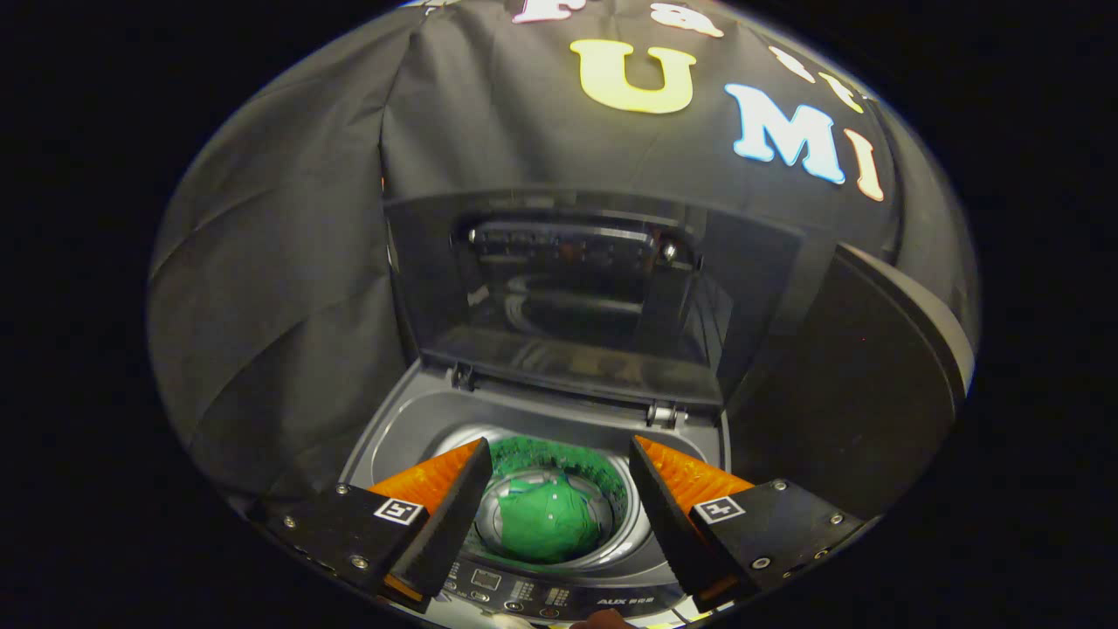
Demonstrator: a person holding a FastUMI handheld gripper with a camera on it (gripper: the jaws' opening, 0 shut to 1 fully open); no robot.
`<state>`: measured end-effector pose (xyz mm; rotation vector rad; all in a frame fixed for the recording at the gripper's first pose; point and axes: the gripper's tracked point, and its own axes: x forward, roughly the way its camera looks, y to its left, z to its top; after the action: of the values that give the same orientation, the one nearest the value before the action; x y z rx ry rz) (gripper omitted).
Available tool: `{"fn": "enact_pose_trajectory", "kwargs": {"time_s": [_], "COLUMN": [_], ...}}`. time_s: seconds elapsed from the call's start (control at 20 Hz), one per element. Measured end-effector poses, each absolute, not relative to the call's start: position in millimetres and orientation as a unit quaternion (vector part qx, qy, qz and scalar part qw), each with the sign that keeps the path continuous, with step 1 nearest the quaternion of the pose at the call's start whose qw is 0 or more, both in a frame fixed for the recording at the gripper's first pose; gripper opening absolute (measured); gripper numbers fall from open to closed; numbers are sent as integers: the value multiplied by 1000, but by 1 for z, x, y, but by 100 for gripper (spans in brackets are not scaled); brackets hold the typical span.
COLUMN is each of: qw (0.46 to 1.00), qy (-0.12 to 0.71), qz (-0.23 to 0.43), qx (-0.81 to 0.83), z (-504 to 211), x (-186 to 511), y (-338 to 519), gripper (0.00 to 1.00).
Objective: Put the clothes into the washing machine and then close the washing machine lid.
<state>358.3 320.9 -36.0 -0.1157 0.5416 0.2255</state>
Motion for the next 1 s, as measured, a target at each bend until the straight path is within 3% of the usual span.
{"fn": "enact_pose_trajectory", "kwargs": {"time_s": [0.45,1.0], "qw": [986,992], "qy": [112,53], "qz": [119,111], "qx": [-40,-30], "z": [39,98], "x": [374,428], "y": [327,347], "gripper": [96,96]}}
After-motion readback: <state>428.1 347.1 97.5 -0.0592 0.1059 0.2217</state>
